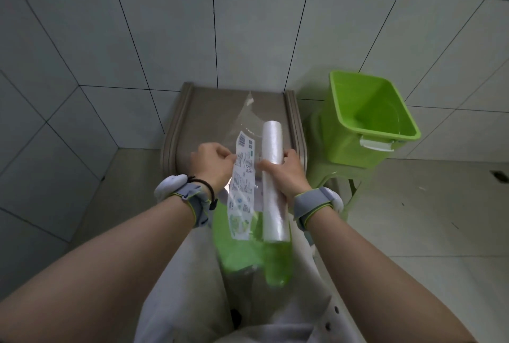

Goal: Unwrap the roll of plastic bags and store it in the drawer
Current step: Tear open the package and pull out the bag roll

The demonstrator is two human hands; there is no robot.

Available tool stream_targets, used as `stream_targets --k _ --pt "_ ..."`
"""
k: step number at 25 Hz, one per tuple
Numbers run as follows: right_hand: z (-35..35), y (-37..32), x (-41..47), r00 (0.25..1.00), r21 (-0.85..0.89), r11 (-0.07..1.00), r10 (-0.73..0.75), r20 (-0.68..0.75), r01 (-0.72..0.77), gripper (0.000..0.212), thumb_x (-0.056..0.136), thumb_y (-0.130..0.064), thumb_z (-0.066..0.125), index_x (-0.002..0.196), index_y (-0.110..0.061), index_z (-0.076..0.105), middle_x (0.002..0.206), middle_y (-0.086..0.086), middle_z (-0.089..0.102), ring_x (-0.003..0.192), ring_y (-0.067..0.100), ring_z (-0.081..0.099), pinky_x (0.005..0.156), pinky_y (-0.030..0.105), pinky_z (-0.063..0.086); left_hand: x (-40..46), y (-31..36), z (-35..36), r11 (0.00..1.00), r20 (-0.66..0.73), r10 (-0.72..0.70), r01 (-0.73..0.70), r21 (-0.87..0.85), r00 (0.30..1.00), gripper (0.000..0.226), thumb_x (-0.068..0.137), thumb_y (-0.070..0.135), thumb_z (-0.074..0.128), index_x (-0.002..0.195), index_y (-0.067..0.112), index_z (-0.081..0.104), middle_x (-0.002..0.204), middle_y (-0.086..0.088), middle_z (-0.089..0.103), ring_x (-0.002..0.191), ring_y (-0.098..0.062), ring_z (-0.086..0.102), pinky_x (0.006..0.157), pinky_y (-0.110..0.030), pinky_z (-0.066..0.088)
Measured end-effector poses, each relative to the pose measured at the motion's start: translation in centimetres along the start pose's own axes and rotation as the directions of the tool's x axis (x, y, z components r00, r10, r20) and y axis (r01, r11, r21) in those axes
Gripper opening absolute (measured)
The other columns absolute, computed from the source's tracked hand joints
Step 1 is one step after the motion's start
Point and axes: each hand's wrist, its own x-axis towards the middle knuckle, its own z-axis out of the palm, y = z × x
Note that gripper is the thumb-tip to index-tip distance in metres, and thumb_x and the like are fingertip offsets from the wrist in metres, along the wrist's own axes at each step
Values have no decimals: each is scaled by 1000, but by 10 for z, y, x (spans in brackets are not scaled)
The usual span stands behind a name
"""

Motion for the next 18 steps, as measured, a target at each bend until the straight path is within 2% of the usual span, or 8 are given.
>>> stream_targets --k 2,3,6,7,11,14,16,18 --pt "-2 0 2 999 -88 996 -33 -34 30 46 74 -35 68 113 -18 49 98 2 62 93 30 66 84 50 57 1 0 -2 1000 -29 19 -19 -2 999 27 78 35 74 56 29 60 65 9 67 79 -19 70 73 -27 53" --pt "-3 -1 2 999 -81 996 -31 -39 28 48 75 -36 67 116 -21 46 97 0 60 93 29 65 85 49 57 2 0 -2 1000 -32 24 -24 -1 999 27 78 34 74 56 29 59 65 8 66 79 -20 70 73 -27 53" --pt "-4 3 -1 999 -51 998 -44 -32 42 76 64 -37 81 122 -23 34 102 -2 61 91 22 67 82 43 58 2 -1 -3 999 -41 46 -46 16 998 27 78 34 74 57 28 58 62 12 63 77 -19 69 75 -29 55" --pt "-4 5 0 998 -86 995 -51 -45 47 78 62 -37 84 120 -20 34 103 -1 62 91 22 67 79 41 57 2 -2 -3 999 -48 50 -49 17 998 26 78 34 74 58 28 59 61 13 61 77 -19 68 74 -28 53" --pt "-5 5 6 990 -259 966 -47 -134 10 50 77 -35 68 114 -12 44 95 6 61 77 23 64 66 35 51 1 -4 -3 1000 -104 12 -10 24 994 13 83 33 70 74 24 69 76 2 71 84 -22 68 72 -26 48" --pt "-8 6 10 991 -278 960 -15 -130 -22 48 84 -39 60 120 -10 46 88 2 58 68 15 57 63 33 46 -1 -9 -2 999 -122 -3 9 47 993 12 85 33 68 82 21 71 86 -3 74 86 -24 68 73 -28 50" --pt "-12 7 9 996 -254 967 2 -86 -24 55 81 -42 64 122 -10 44 97 6 60 73 18 60 65 34 49 -1 -12 -2 999 -124 -16 22 42 992 13 86 32 68 84 20 71 86 -3 74 86 -24 68 72 -28 48" --pt "-16 10 8 999 -209 978 8 -41 -17 67 71 -45 77 119 -12 43 100 4 62 79 20 64 68 34 54 0 -16 -2 999 -126 -22 28 46 992 13 87 31 67 87 18 72 88 -5 74 87 -25 68 74 -28 48"
